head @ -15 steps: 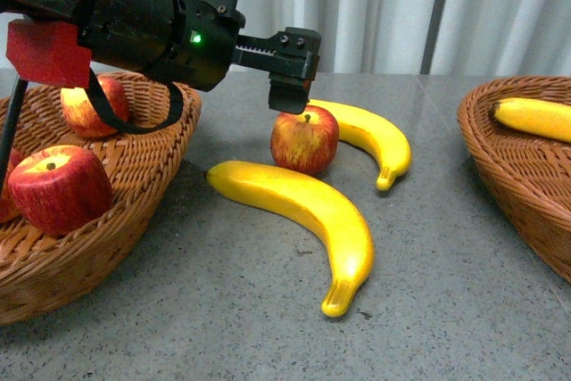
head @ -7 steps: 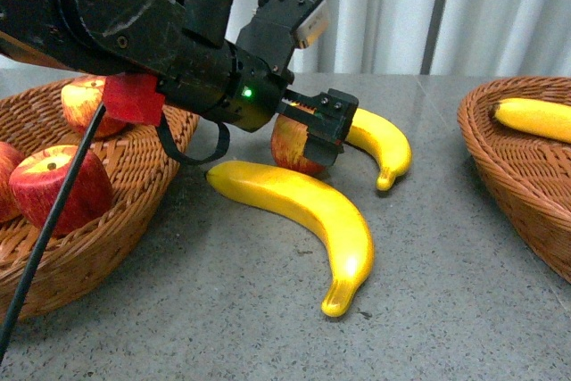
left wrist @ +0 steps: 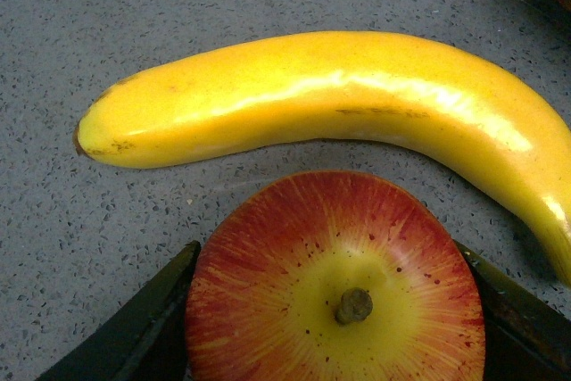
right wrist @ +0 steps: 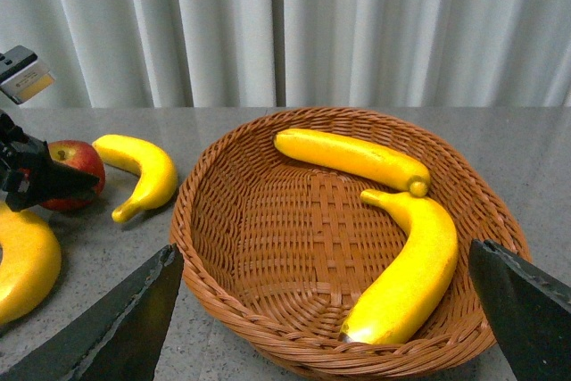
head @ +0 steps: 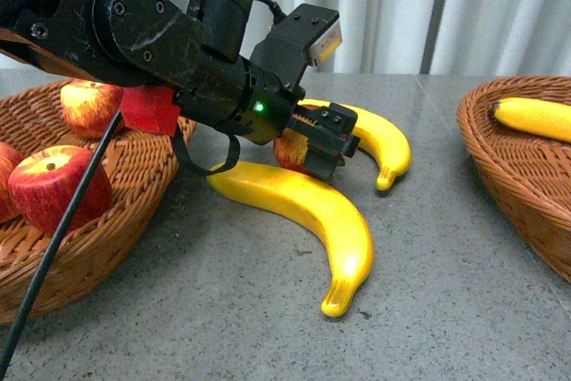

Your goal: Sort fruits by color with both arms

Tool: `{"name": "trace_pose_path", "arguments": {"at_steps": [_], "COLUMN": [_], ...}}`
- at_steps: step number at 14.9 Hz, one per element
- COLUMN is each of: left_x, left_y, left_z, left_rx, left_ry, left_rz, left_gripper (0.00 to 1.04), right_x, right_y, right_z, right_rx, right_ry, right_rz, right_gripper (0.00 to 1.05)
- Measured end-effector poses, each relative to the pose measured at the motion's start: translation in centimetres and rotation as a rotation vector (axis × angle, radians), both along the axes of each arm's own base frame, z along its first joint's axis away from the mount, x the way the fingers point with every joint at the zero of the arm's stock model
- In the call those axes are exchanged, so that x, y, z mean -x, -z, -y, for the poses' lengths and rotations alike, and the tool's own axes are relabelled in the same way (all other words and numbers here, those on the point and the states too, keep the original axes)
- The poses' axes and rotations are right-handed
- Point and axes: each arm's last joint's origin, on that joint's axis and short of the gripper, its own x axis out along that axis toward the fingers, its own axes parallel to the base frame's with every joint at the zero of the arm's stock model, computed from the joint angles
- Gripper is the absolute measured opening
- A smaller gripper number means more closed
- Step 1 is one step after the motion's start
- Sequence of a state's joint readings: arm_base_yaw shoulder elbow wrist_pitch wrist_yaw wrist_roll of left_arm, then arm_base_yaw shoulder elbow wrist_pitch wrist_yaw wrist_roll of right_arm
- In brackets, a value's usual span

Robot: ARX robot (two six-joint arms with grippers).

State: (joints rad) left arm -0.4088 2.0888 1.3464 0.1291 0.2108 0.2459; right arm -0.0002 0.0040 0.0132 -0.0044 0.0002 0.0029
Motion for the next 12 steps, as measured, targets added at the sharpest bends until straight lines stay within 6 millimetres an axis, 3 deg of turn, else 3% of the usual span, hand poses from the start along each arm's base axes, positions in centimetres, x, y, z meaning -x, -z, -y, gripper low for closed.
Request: {"name": "trace_pose_path", "arguments": {"at_steps": [2,9,10,11,12], "left_x": [0.0,0.0,0.7,2.7,3.4], "left_y": [0.0,-0.3,-3.0,-8.5,-5.5], "left_z": [0.0,-0.3,-1.5,-7.0,-11.8], "left_rx": [0.002,0.002,0.020,0.120,0.146], "left_ry": [0.000,-0.015,-0.114,-0.491,-0.764], "left_rz": [-0.001,0.012,0.098,0.224,0.080], "left_gripper": [0.71,0.68,0.68,0.68,0.68], "right_x": [0.0,0.0,0.0,0.0,0.0], "right_y": [0.0,0.0,0.0,0.0,0.0], "right_z": [0.0,0.0,0.0,0.0,0.0], "right_rx": [0.000,0.000,0.000,0.000,0.000], "right_ry": [0.000,0.000,0.000,0.000,0.000], "right_rz": [0.000,0.000,0.000,0.000,0.000], "right_gripper": [0.98,0.98,0.98,0.98,0.98]}}
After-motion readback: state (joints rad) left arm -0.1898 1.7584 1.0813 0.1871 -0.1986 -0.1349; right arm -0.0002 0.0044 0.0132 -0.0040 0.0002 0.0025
